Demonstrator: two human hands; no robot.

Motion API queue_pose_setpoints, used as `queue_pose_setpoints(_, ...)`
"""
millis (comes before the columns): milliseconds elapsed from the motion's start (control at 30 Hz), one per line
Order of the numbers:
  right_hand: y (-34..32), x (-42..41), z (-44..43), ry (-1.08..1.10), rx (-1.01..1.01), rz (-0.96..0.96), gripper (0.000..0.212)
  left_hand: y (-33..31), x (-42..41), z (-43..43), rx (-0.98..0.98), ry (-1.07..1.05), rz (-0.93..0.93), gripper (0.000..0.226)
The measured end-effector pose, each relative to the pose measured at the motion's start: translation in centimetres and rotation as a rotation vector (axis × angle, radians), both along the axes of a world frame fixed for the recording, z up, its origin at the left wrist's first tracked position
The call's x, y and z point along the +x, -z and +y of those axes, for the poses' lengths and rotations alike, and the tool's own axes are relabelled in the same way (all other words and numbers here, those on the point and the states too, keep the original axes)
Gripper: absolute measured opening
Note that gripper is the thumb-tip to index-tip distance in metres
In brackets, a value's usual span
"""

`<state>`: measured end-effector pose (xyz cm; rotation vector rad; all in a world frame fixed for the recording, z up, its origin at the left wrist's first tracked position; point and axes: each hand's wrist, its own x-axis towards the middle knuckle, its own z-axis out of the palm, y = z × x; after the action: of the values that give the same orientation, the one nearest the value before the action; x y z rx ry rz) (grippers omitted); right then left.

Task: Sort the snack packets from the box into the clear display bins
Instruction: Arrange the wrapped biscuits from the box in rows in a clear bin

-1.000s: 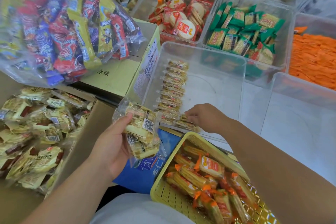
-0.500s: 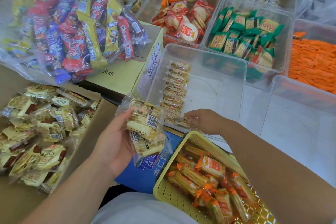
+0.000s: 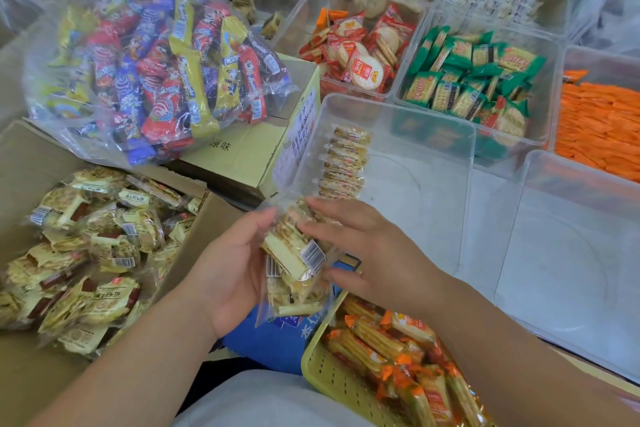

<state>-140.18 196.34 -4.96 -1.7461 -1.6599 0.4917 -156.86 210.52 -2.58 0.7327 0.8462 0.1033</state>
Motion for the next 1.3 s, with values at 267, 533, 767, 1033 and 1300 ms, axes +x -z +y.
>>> queue_pose_setpoints(267, 0.9, -0.8, -1.5, 0.133, -0.031, 0.190, 0.051, 0.0, 0.0, -0.4, 0.184, 0.198, 0.123, 0.089)
queue_pose_setpoints(533, 0.8, -1.6, -0.5, 0.600, -0.013, 1.180, 0.036, 0.5, 0.4, -1.0, 0.334, 0.115, 0.222, 0.036)
queue_pose_setpoints(767, 0.9, -1.8, -0.8, 0.523, -0.142, 0.940, 0.038, 0.6, 1.0, -0.9, 0.168, -0.029, 0.140, 0.036)
queue_pose_setpoints(1033, 2.7, 0.3, -2.1, 0.405, -0.037, 0.057, 0.100, 1.6, 2.2, 0.9, 0.116, -0.047, 0.281, 0.027)
queue_pose_setpoints(1300, 1.4, 4.9, -0.6, 0.213, 0.216, -0.358, 0.061, 1.5, 5.3, 1.4, 0.115, 0.100, 0.238, 0.020)
